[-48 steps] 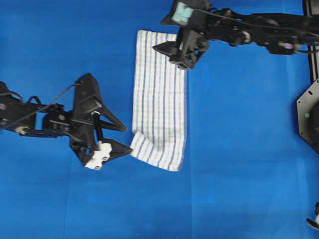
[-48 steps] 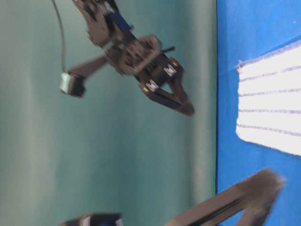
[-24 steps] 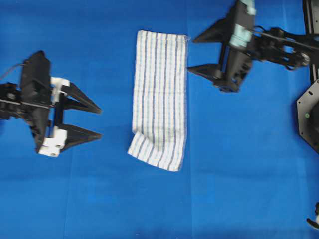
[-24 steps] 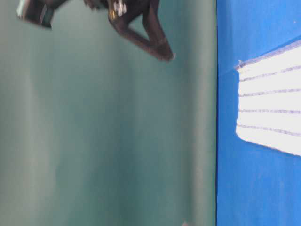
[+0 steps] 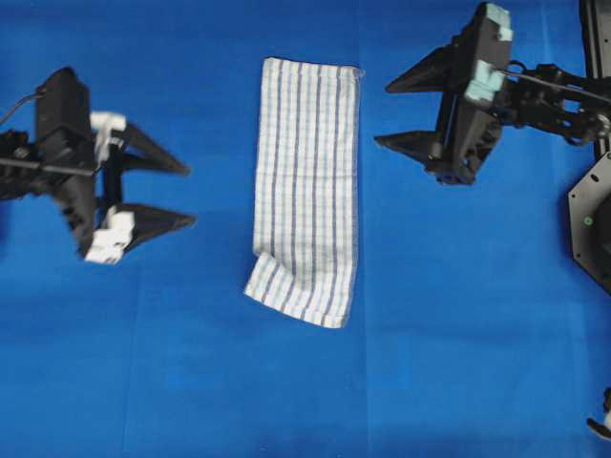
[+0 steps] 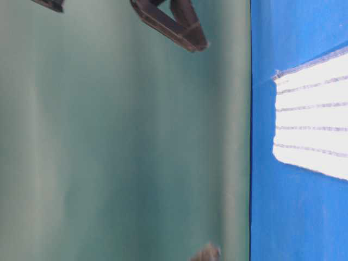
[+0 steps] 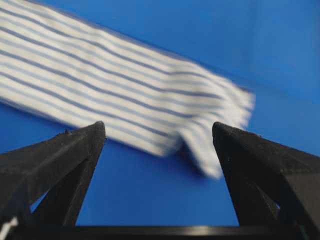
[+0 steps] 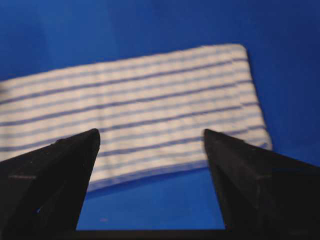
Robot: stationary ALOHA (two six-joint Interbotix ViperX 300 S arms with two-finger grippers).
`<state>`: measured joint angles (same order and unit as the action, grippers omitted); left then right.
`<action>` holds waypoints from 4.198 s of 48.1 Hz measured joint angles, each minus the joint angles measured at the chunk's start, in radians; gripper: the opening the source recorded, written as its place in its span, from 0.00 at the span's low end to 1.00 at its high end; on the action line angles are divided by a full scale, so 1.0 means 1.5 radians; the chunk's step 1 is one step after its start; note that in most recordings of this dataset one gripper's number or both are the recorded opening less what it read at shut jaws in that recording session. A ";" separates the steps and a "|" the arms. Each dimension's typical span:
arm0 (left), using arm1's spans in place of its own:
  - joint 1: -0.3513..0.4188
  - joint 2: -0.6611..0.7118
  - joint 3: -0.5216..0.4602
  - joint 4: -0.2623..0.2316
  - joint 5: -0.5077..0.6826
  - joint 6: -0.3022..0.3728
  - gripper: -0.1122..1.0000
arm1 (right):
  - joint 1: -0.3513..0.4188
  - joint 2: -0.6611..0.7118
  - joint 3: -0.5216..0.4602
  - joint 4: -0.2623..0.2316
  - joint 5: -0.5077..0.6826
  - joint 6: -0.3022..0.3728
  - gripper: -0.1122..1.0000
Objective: Fold the blue towel.
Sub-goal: 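Move both grippers to the strip's top corners and pinch them, then lift the top end of the strip with both grippers, then fold the top end down over the strip's lower half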
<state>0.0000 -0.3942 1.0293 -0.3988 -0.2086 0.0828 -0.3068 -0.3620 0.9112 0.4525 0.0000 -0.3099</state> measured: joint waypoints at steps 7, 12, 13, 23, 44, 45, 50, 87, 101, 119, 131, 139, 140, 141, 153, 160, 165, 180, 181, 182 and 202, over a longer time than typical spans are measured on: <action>0.073 0.065 -0.047 0.000 -0.002 0.097 0.92 | -0.038 0.046 -0.010 -0.001 -0.019 0.000 0.89; 0.125 0.119 -0.086 0.000 -0.005 0.135 0.92 | -0.057 0.080 -0.017 -0.001 -0.040 -0.001 0.89; 0.135 0.130 -0.094 0.000 -0.005 0.143 0.92 | -0.060 0.086 -0.019 0.000 -0.044 -0.001 0.89; 0.204 0.239 -0.171 0.000 -0.012 0.208 0.92 | -0.089 0.148 -0.025 0.000 -0.101 -0.001 0.89; 0.258 0.412 -0.229 0.000 -0.111 0.201 0.92 | -0.107 0.296 -0.071 0.015 -0.170 0.000 0.89; 0.257 0.416 -0.230 0.001 -0.116 0.199 0.92 | -0.108 0.301 -0.073 0.016 -0.172 0.000 0.89; 0.258 0.436 -0.233 0.000 -0.132 0.191 0.92 | -0.110 0.322 -0.079 0.022 -0.176 0.000 0.89; 0.235 0.526 -0.271 0.004 -0.168 0.163 0.20 | -0.095 0.379 -0.094 0.037 -0.182 -0.005 0.22; 0.229 0.526 -0.270 0.004 -0.164 0.175 0.14 | -0.095 0.379 -0.100 0.036 -0.182 -0.006 0.15; 0.245 0.526 -0.269 0.004 -0.165 0.192 0.14 | -0.102 0.393 -0.134 0.036 -0.194 -0.006 0.15; 0.290 0.526 -0.272 0.004 -0.166 0.197 0.14 | -0.124 0.398 -0.157 0.037 -0.197 -0.006 0.15; 0.290 0.523 -0.270 0.004 -0.164 0.207 0.14 | -0.123 0.398 -0.157 0.036 -0.197 -0.004 0.15; 0.290 0.521 -0.269 0.004 -0.163 0.207 0.14 | -0.123 0.398 -0.156 0.036 -0.197 -0.004 0.15; 0.290 0.518 -0.269 0.004 -0.159 0.207 0.14 | -0.124 0.397 -0.156 0.036 -0.197 -0.004 0.15; 0.289 0.460 -0.254 0.007 -0.147 0.208 0.14 | -0.117 0.341 -0.133 0.037 -0.190 -0.002 0.15; 0.269 0.405 -0.240 0.007 -0.118 0.225 0.14 | -0.103 0.294 -0.111 0.036 -0.179 0.000 0.15; 0.250 0.363 -0.224 0.007 -0.097 0.233 0.14 | -0.090 0.258 -0.097 0.036 -0.170 0.001 0.15; 0.178 0.233 -0.156 0.008 -0.066 0.224 0.14 | -0.021 0.147 -0.049 0.045 -0.133 0.004 0.15; 0.172 0.226 -0.151 0.008 -0.066 0.223 0.14 | -0.016 0.142 -0.045 0.047 -0.130 0.003 0.15; 0.166 0.220 -0.147 0.008 -0.066 0.222 0.14 | -0.011 0.136 -0.041 0.048 -0.127 0.005 0.15; 0.003 0.189 -0.121 0.004 -0.072 0.159 0.14 | 0.119 0.088 0.000 0.093 -0.106 0.004 0.15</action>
<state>0.0046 -0.1104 0.8483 -0.3927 -0.3160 0.3206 -0.1289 -0.2301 0.9112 0.5921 -0.1595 -0.3037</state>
